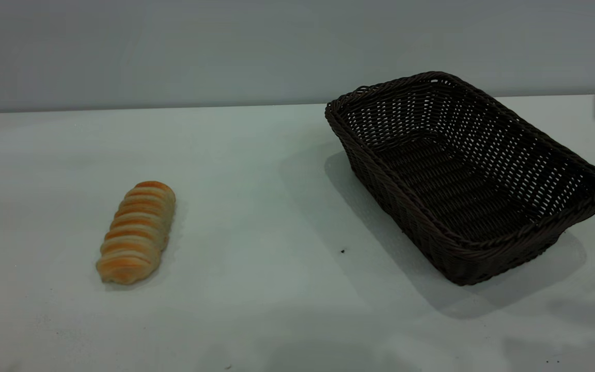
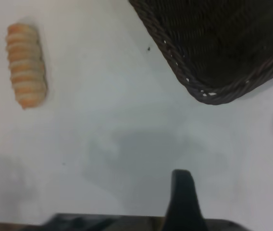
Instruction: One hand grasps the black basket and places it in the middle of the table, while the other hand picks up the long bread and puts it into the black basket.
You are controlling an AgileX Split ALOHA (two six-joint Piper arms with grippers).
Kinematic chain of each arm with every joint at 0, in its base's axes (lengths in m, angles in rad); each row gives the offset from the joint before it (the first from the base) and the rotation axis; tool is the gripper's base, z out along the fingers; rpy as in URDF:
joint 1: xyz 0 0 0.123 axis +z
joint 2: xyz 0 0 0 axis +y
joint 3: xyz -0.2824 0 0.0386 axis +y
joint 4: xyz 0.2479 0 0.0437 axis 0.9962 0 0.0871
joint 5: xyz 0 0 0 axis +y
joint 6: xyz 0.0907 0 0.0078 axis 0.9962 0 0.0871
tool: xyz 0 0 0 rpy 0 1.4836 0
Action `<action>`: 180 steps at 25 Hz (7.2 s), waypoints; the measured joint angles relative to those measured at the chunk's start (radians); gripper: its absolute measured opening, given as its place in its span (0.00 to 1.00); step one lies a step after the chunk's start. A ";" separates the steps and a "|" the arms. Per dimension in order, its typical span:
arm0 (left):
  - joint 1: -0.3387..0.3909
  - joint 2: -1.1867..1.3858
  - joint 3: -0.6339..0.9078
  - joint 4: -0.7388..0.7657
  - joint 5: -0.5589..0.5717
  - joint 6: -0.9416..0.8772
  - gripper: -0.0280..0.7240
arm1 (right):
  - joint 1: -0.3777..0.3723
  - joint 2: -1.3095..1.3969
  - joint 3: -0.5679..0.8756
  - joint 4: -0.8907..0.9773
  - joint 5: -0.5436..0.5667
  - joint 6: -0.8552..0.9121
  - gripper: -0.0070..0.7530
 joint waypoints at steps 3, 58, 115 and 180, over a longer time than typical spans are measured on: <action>0.000 0.001 0.000 -0.020 -0.025 0.019 0.81 | 0.000 0.139 -0.001 0.084 -0.041 0.001 0.79; 0.000 0.001 0.000 -0.033 -0.021 0.023 0.81 | -0.005 0.890 -0.563 0.201 0.107 -0.349 0.13; -0.160 1.339 -0.341 -0.168 -0.530 0.050 0.78 | 0.082 -0.330 -0.319 -0.315 0.534 -0.239 0.61; -0.589 0.309 -0.333 0.196 0.104 -0.057 0.77 | 0.082 -1.194 0.158 -0.572 0.481 -0.136 0.60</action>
